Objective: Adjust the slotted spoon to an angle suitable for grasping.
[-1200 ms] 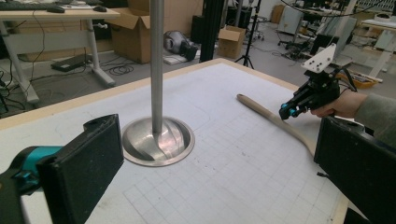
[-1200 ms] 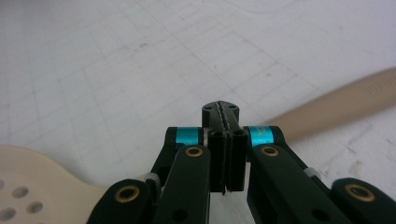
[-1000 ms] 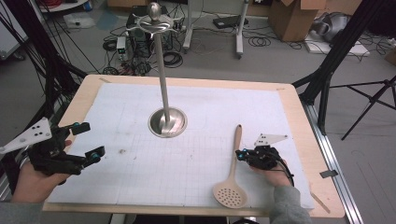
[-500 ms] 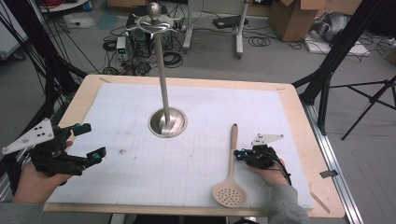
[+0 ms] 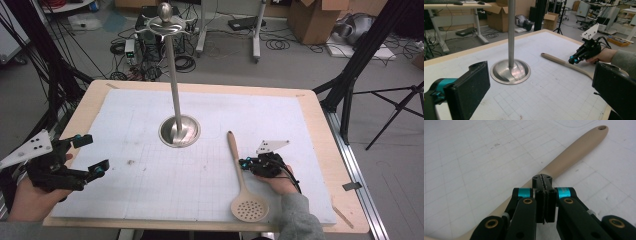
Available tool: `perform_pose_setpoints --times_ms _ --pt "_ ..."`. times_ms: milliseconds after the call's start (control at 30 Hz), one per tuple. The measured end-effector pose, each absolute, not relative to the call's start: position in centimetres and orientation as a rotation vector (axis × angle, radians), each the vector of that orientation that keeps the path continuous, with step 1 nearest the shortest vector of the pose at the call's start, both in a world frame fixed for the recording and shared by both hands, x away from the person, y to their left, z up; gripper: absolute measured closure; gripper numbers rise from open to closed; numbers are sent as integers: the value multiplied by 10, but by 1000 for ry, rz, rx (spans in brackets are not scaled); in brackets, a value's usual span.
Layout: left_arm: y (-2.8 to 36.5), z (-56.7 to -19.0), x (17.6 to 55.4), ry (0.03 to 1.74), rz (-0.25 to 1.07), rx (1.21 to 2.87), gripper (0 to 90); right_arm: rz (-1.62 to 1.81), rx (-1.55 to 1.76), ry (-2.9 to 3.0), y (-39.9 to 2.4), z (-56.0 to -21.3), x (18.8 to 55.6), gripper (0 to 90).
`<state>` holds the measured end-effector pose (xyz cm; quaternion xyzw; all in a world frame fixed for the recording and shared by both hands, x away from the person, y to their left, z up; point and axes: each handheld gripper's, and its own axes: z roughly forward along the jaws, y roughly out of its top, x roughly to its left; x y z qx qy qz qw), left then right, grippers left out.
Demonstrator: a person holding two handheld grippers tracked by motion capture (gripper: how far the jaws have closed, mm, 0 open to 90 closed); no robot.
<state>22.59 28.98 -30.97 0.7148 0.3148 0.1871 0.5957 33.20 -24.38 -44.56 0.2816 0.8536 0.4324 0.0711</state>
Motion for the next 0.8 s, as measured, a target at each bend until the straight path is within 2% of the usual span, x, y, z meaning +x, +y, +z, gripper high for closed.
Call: perform_pose_setpoints --times_ms 400,800 --pt "293 -311 225 738 437 1660 18 1295 769 2610 -224 -445 334 900" --pt "294 -312 226 744 433 1656 18 1360 738 2620 -230 -437 328 900"
